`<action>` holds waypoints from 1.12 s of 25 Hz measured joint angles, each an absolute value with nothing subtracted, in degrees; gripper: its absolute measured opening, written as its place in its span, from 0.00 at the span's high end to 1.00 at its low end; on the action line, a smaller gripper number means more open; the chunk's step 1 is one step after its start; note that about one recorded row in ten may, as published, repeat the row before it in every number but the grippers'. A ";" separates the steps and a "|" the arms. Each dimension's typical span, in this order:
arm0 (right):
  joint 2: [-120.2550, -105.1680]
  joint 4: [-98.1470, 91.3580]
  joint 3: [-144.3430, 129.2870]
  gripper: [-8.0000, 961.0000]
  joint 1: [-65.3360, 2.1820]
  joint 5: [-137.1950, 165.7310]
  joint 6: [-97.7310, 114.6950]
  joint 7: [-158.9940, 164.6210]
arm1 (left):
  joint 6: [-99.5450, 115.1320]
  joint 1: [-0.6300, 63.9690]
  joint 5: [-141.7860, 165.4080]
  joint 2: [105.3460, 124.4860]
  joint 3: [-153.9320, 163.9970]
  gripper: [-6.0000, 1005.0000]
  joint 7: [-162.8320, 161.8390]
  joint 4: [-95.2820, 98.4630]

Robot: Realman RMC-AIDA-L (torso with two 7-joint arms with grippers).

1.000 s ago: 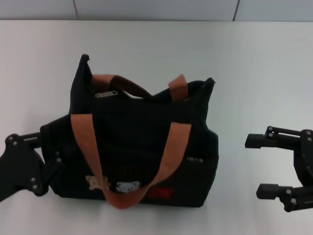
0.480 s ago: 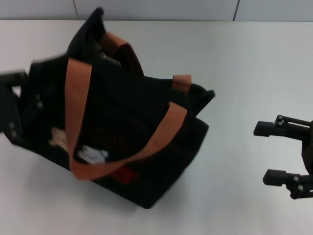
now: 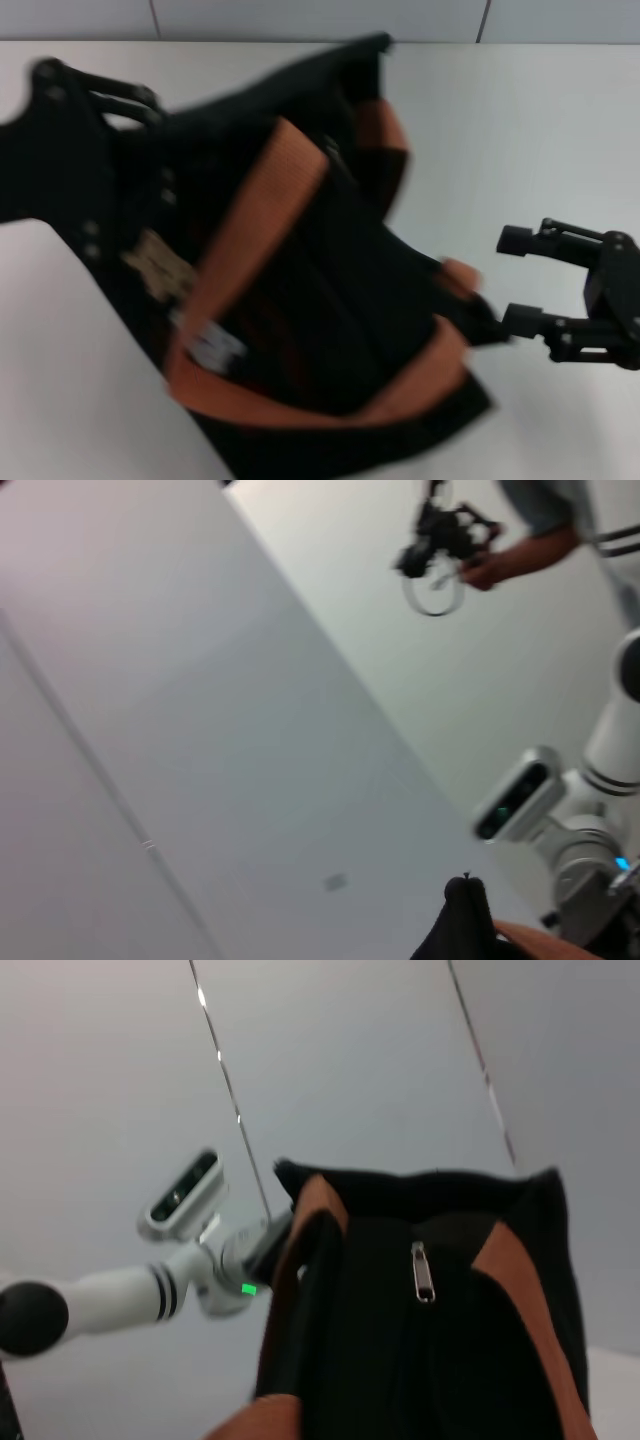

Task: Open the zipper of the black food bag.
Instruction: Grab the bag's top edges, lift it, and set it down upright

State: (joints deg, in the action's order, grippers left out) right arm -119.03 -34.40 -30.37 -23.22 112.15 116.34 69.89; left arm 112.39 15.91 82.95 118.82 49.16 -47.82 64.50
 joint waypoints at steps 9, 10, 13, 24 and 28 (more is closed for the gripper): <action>-119.04 -32.29 -35.06 0.16 -26.19 113.81 114.82 71.49 | 109.98 14.21 82.60 119.07 58.54 0.85 -37.25 66.23; -119.02 -32.53 -36.21 0.17 -26.39 113.84 114.50 72.35 | 109.75 14.16 82.44 119.07 58.54 0.85 -37.16 66.23; -118.90 -34.13 -40.33 0.20 -26.80 114.70 112.05 76.04 | 109.65 14.15 81.60 119.03 58.52 0.85 -37.01 66.26; -119.83 -30.34 -57.50 0.42 -35.30 112.21 90.34 83.04 | 109.38 15.36 80.45 119.05 60.59 0.85 -35.36 66.30; -119.91 -29.35 -65.55 0.48 -38.04 105.02 81.48 83.04 | 107.82 15.79 80.27 119.09 63.92 0.85 -34.16 65.46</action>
